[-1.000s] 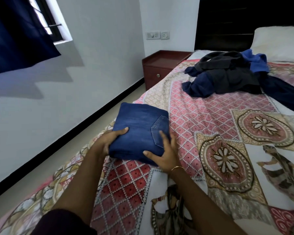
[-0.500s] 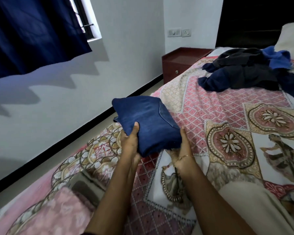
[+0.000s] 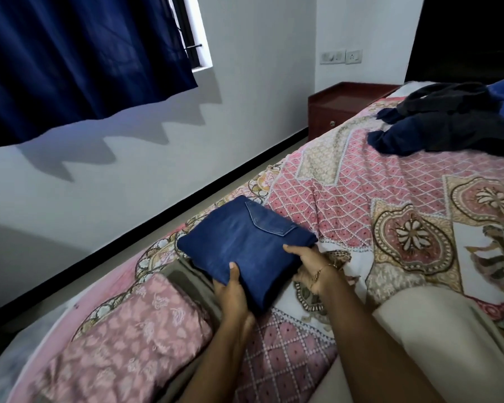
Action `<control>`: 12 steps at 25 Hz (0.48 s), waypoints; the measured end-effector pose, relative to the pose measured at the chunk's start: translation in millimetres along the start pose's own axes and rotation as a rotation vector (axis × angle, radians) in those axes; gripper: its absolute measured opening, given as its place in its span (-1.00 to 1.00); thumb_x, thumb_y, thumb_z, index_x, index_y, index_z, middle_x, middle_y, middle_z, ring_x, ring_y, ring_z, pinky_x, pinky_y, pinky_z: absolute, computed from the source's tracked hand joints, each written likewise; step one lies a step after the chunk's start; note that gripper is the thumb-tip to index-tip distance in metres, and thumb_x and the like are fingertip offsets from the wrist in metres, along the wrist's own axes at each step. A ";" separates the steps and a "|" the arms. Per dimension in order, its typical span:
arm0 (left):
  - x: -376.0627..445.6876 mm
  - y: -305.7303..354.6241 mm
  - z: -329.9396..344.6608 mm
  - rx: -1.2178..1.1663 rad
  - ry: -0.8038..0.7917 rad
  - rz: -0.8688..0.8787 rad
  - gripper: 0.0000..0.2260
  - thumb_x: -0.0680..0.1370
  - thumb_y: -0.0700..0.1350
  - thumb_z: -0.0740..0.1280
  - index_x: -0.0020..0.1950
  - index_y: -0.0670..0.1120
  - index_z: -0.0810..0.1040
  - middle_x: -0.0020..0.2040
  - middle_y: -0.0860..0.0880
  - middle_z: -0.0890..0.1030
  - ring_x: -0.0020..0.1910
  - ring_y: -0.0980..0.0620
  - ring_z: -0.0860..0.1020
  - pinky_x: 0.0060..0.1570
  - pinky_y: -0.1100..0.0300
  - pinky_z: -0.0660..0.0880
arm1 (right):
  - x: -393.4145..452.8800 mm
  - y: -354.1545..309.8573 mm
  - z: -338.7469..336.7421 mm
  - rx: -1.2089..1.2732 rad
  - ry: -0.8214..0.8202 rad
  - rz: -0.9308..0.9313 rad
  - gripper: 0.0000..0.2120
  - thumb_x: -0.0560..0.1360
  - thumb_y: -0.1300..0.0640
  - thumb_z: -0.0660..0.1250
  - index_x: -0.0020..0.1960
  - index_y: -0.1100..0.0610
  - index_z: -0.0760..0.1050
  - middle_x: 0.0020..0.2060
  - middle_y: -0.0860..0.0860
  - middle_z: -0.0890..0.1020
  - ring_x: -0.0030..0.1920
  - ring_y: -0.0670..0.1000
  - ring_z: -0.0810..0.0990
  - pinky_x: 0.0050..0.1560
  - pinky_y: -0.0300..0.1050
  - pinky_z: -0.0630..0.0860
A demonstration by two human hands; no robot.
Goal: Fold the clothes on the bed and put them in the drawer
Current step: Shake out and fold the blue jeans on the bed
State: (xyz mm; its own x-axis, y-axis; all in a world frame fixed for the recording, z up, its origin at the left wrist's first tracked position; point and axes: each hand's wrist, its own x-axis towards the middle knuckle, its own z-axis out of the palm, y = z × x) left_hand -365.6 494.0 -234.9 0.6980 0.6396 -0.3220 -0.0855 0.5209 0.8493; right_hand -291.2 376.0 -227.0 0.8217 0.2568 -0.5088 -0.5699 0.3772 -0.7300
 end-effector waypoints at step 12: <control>22.2 50.5 8.7 -0.089 -0.141 -0.397 -0.66 0.54 0.07 0.29 0.20 -0.12 0.51 -0.26 -0.14 0.68 -0.11 -0.12 0.56 -0.17 0.01 0.47 | -22.0 -5.8 1.7 -0.097 -0.168 0.017 -0.59 0.37 0.14 0.48 0.17 0.06 0.44 0.09 0.10 0.62 0.10 0.14 0.58 0.11 0.25 0.51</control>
State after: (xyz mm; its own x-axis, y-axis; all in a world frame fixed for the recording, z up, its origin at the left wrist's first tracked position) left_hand -348.3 529.5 -195.6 0.7787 0.2996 -0.5512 0.1525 0.7618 0.6296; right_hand -306.0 369.7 -210.9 0.7963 0.4108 -0.4441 -0.5751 0.2863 -0.7663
